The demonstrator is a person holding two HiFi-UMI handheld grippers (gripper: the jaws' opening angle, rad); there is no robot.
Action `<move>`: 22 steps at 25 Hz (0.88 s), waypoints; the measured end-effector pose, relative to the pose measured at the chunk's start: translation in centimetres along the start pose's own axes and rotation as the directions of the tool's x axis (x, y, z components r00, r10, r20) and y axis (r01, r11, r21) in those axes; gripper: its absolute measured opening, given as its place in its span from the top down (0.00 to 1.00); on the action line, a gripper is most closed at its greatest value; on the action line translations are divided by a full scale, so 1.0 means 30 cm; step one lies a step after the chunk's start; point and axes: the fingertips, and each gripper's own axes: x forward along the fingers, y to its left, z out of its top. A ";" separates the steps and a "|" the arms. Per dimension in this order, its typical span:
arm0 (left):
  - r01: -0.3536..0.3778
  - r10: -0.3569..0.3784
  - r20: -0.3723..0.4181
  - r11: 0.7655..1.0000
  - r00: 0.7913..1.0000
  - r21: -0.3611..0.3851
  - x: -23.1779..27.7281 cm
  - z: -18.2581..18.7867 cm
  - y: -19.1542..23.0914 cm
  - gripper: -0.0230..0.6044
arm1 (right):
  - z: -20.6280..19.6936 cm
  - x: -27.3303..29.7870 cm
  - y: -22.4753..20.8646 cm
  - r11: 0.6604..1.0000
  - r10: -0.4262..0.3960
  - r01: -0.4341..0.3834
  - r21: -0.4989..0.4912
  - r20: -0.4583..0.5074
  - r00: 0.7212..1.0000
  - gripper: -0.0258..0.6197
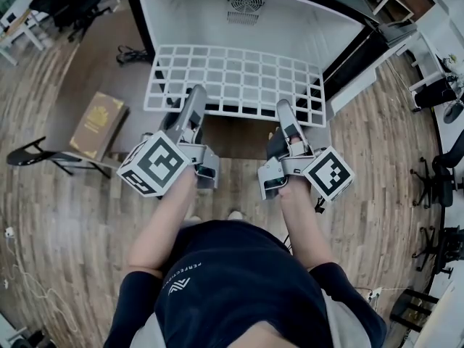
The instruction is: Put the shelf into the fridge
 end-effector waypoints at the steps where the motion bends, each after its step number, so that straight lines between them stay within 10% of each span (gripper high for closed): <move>1: 0.000 0.000 0.000 1.000 1.000 -0.003 -0.001 0.000 0.000 0.76 | 0.002 0.000 0.001 1.000 0.000 0.000 -0.004 -0.001 1.000 0.82; 22: 0.010 -0.011 -0.018 1.000 1.000 -0.020 0.044 0.025 -0.013 0.76 | 0.033 0.032 0.013 1.000 -0.021 0.021 0.010 -0.010 1.000 0.82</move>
